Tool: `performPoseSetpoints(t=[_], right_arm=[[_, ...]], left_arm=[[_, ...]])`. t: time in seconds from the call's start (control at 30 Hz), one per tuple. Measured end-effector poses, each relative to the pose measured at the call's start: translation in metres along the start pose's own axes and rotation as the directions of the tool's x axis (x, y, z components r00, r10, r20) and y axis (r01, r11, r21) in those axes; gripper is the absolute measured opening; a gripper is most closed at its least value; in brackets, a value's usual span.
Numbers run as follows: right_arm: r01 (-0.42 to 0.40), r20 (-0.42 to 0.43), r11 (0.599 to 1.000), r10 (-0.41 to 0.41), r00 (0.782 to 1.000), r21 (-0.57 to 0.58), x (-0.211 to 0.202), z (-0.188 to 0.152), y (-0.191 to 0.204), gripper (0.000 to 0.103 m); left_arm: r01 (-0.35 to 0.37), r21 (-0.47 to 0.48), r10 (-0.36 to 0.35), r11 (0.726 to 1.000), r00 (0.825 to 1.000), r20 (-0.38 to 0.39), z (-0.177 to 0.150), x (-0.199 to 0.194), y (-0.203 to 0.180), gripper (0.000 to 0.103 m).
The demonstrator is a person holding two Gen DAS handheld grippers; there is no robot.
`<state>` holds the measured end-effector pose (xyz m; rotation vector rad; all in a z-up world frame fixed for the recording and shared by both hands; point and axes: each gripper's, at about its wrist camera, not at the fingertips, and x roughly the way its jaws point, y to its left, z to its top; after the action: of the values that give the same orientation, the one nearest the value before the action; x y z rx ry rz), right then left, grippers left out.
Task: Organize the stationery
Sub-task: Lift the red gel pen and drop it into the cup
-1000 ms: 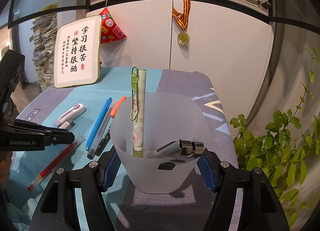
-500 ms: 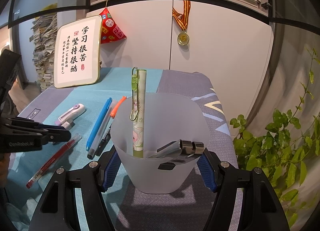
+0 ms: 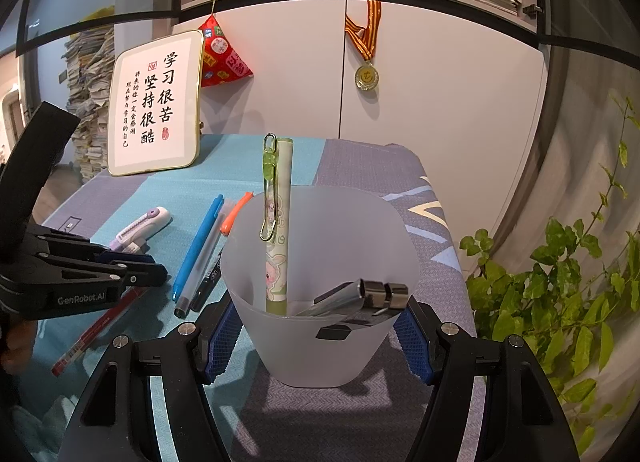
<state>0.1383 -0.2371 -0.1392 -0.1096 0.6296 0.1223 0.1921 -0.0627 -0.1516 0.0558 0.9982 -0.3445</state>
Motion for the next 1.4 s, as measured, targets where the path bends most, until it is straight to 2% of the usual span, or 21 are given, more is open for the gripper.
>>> performPoseSetpoints(t=[0.27,0.5,0.63,0.73,0.83,0.87,0.93,1.13,1.27,1.4], right_arm=[[0.0,0.0,1.0,0.0,1.0,0.0,0.0,0.0,0.0,0.07],[0.001,0.002,1.0,-0.001,1.0,0.0,0.0,0.0,0.0,0.07],[0.001,0.003,1.0,-0.001,1.0,-0.001,0.0,0.0,0.0,0.07],[0.001,0.002,1.0,-0.001,1.0,-0.001,0.0,0.0,0.0,0.07],[0.0,0.004,1.0,0.0,1.0,-0.001,0.0,0.0,-0.001,0.07],[0.0,0.004,1.0,0.0,1.0,-0.001,0.0,0.0,-0.001,0.07],[-0.001,0.004,1.0,0.001,1.0,-0.001,0.001,0.0,-0.001,0.07],[-0.006,0.005,1.0,0.006,1.0,0.002,0.001,0.001,-0.003,0.07],[-0.008,0.005,1.0,0.008,1.0,0.001,0.001,0.002,-0.003,0.07],[-0.008,0.009,1.0,0.008,1.0,0.003,0.0,0.001,-0.003,0.07]], left_arm=[[-0.011,0.047,0.005,0.999,0.994,0.111,0.005,-0.039,-0.012,0.012],[0.005,0.106,-0.029,0.994,0.973,0.228,0.009,-0.082,-0.033,0.012],[0.023,0.136,-0.064,0.99,0.951,0.303,0.013,-0.109,-0.043,0.012],[0.061,0.146,-0.11,0.987,0.927,0.358,0.022,-0.131,-0.05,0.012],[0.112,0.161,-0.171,0.981,0.888,0.427,0.033,-0.15,-0.058,0.012],[0.123,0.171,-0.189,0.978,0.87,0.456,0.037,-0.157,-0.062,0.012],[0.135,0.192,-0.214,0.972,0.848,0.485,0.041,-0.164,-0.071,0.012],[0.185,0.214,-0.269,0.959,0.834,0.483,0.048,-0.172,-0.084,0.012],[0.187,0.219,-0.276,0.958,0.815,0.509,0.048,-0.18,-0.087,0.012],[0.203,0.215,-0.287,0.955,0.808,0.515,0.051,-0.178,-0.089,0.012]])
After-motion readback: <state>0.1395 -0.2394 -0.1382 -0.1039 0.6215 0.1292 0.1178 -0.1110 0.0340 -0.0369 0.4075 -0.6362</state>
